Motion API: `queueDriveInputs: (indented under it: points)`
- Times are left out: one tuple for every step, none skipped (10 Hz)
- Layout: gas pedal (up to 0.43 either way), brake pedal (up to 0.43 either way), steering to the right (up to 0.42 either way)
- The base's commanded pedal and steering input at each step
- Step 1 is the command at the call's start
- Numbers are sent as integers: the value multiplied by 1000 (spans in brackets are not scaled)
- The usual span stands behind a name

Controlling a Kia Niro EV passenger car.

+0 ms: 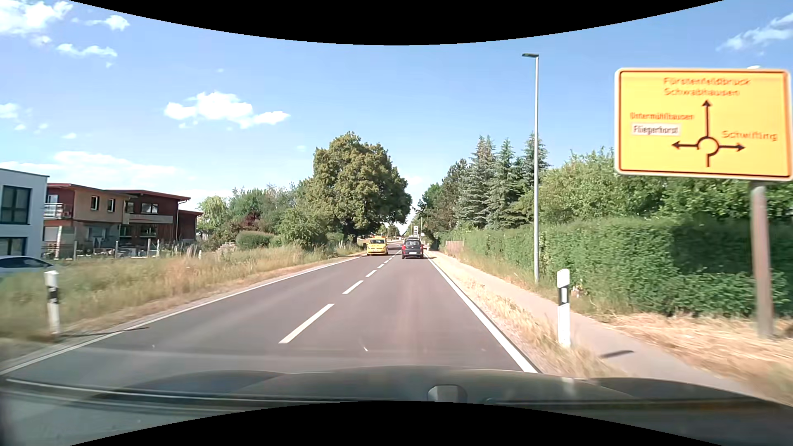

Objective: Follow the waypoints while adhering to traffic rules and regulations

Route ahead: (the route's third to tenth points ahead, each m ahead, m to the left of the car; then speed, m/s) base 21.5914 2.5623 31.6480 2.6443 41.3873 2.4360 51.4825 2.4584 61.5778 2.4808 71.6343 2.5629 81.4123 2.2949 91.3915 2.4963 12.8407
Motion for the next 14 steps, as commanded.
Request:
queueDriveInputs:
  points:
    - [67, 6, -1]
    - [67, 6, -1]
    - [59, 6, -1]
    - [28, 6, -1]
    - [20, 6, -1]
    - [20, 6, -1]
    - [20, 6, -1]
    - [20, 6, -1]
    - [20, 6, -1]
    - [28, 6, 0]
    - [39, 6, 1]
    - [39, 6, 0]
    - [39, 6, 0]
    - [39, 6, 0]
